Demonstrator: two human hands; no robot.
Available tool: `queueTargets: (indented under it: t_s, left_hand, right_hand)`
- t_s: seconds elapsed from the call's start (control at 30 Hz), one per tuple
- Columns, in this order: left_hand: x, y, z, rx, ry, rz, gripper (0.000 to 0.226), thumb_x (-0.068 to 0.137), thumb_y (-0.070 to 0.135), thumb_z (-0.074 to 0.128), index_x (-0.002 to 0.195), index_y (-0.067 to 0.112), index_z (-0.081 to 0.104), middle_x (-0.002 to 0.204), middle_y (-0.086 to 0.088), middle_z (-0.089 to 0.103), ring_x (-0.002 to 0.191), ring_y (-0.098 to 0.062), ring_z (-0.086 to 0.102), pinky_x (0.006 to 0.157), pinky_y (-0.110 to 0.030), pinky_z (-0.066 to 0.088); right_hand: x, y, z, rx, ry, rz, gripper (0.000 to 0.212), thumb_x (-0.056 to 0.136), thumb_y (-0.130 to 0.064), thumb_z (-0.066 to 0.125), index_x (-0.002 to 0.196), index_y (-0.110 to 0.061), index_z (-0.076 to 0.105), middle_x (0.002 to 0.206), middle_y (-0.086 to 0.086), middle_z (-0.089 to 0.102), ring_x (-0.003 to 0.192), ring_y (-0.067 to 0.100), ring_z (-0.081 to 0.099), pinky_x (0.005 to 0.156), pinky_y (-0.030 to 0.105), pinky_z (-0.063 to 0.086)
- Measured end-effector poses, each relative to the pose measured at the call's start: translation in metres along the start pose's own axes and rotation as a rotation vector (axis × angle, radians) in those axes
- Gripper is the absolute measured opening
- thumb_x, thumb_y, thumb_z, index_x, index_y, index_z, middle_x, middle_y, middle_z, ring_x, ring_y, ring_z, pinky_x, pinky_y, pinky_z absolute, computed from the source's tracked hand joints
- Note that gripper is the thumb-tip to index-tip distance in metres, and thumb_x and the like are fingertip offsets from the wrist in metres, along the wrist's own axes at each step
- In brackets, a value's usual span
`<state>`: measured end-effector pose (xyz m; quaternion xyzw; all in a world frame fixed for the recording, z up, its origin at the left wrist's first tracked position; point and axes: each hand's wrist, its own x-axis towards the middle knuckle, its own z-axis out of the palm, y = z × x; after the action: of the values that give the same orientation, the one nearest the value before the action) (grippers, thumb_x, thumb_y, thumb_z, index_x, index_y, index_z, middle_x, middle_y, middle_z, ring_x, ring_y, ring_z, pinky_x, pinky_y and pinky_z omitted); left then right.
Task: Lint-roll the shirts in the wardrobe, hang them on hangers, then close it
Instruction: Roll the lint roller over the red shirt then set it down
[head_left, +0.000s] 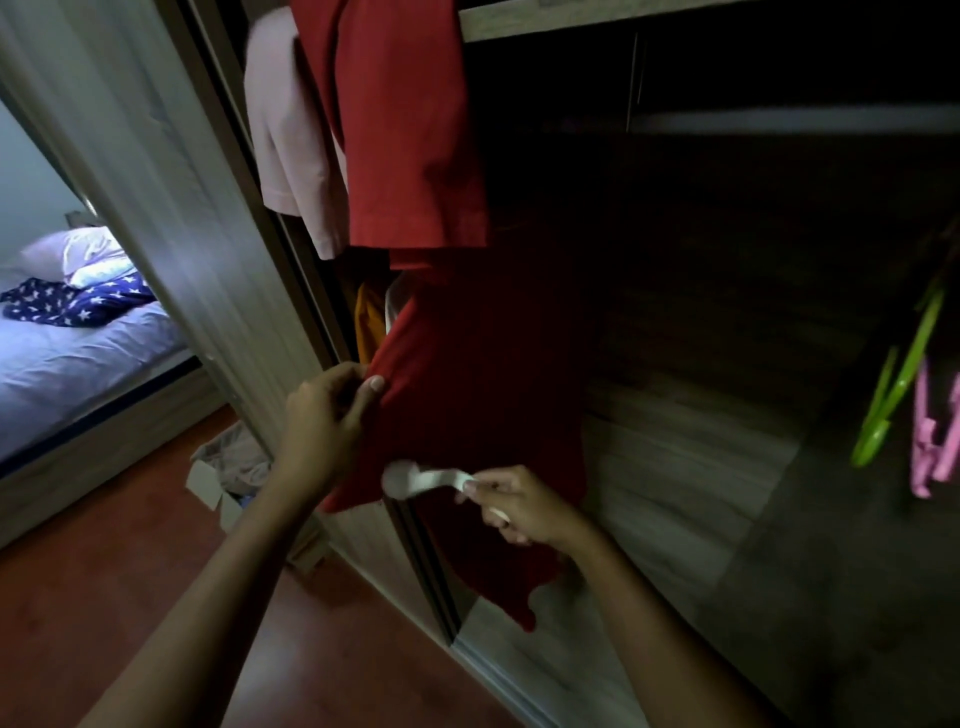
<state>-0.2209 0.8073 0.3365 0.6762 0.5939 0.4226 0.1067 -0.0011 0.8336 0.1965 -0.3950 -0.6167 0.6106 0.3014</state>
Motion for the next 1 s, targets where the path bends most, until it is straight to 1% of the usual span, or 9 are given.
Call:
queueTargets:
  t_s: [0.1,0.27,0.37,0.47,0.53,0.67,0.77,0.87,1.0]
  left_hand:
    - [0.0,0.002,0.0,0.019,0.0,0.019,0.019,0.099,0.026,0.055,0.09,0.015,0.068,0.077,0.0,0.07,0.068,-0.013,0.067,0.06,-0.037,0.056]
    - [-0.002,0.007,0.002,0.041,-0.006,0.025,0.017,0.1,0.026,0.052,0.1,0.018,0.068,0.083,0.003,0.069,0.075,-0.01,0.068,0.066,-0.034,0.058]
    - [0.0,0.009,-0.002,0.031,-0.001,0.018,0.014,0.1,0.024,0.051,0.097,0.02,0.065,0.081,0.01,0.065,0.073,-0.003,0.064,0.063,-0.025,0.053]
    - [0.0,0.011,-0.007,0.035,0.003,0.028,0.012,0.1,0.026,0.051,0.095,0.023,0.062,0.081,0.002,0.067,0.072,-0.012,0.066,0.063,-0.039,0.057]
    - [0.0,0.01,-0.008,0.052,-0.007,0.025,0.014,0.1,0.028,0.051,0.095,0.022,0.063,0.082,0.0,0.069,0.071,-0.013,0.066,0.066,-0.043,0.059]
    - [-0.003,0.01,-0.006,0.054,-0.034,0.033,0.02,0.1,0.03,0.052,0.097,0.018,0.067,0.08,0.003,0.07,0.071,-0.013,0.068,0.067,-0.045,0.059]
    - [-0.004,0.01,-0.002,0.06,-0.05,0.047,0.015,0.1,0.027,0.052,0.095,0.02,0.064,0.077,0.007,0.068,0.069,-0.009,0.067,0.063,-0.037,0.058]
    - [-0.005,0.013,-0.001,0.04,-0.06,0.039,0.011,0.099,0.023,0.051,0.096,0.024,0.061,0.081,0.009,0.066,0.075,-0.005,0.067,0.066,-0.028,0.055]
    - [-0.004,0.014,-0.007,0.05,-0.032,0.062,0.014,0.099,0.025,0.051,0.094,0.02,0.063,0.08,-0.007,0.069,0.073,-0.025,0.069,0.067,-0.051,0.058]
  right_hand:
    - [0.012,-0.015,-0.023,0.044,0.198,-0.032,0.027,0.102,-0.032,0.054,0.103,-0.01,0.071,0.055,0.002,0.045,0.032,0.008,0.033,0.037,0.015,0.024]
    - [0.024,-0.038,-0.054,0.145,0.36,-0.107,0.03,0.1,-0.038,0.055,0.102,-0.014,0.071,0.056,0.003,0.049,0.033,0.01,0.035,0.039,0.017,0.024]
    - [0.023,-0.041,-0.061,0.278,0.493,-0.141,0.033,0.101,-0.041,0.052,0.105,-0.012,0.069,0.057,0.001,0.048,0.034,0.009,0.034,0.039,0.016,0.024]
    - [0.023,-0.037,-0.057,0.36,0.624,-0.145,0.035,0.102,-0.044,0.049,0.108,-0.015,0.066,0.059,-0.001,0.048,0.035,0.007,0.035,0.038,0.017,0.025]
    - [0.022,-0.039,-0.051,0.298,0.569,-0.123,0.032,0.102,-0.042,0.05,0.107,-0.015,0.067,0.059,0.001,0.046,0.034,0.008,0.035,0.039,0.016,0.025]
    - [0.016,-0.055,-0.038,-0.008,0.179,-0.082,0.028,0.099,-0.036,0.056,0.101,-0.012,0.071,0.054,0.002,0.046,0.034,0.012,0.038,0.038,0.017,0.026]
    - [0.018,-0.071,-0.043,-0.122,0.042,-0.049,0.032,0.097,-0.039,0.059,0.099,-0.011,0.073,0.054,0.001,0.049,0.037,0.013,0.042,0.039,0.019,0.028]
    - [0.028,-0.083,-0.07,0.01,0.141,-0.035,0.031,0.098,-0.038,0.057,0.096,-0.01,0.071,0.052,-0.001,0.045,0.036,0.011,0.037,0.039,0.016,0.024]
    - [0.054,-0.088,-0.116,0.428,0.477,-0.048,0.026,0.102,-0.038,0.048,0.09,-0.016,0.057,0.049,-0.006,0.04,0.033,0.006,0.03,0.035,0.014,0.02]
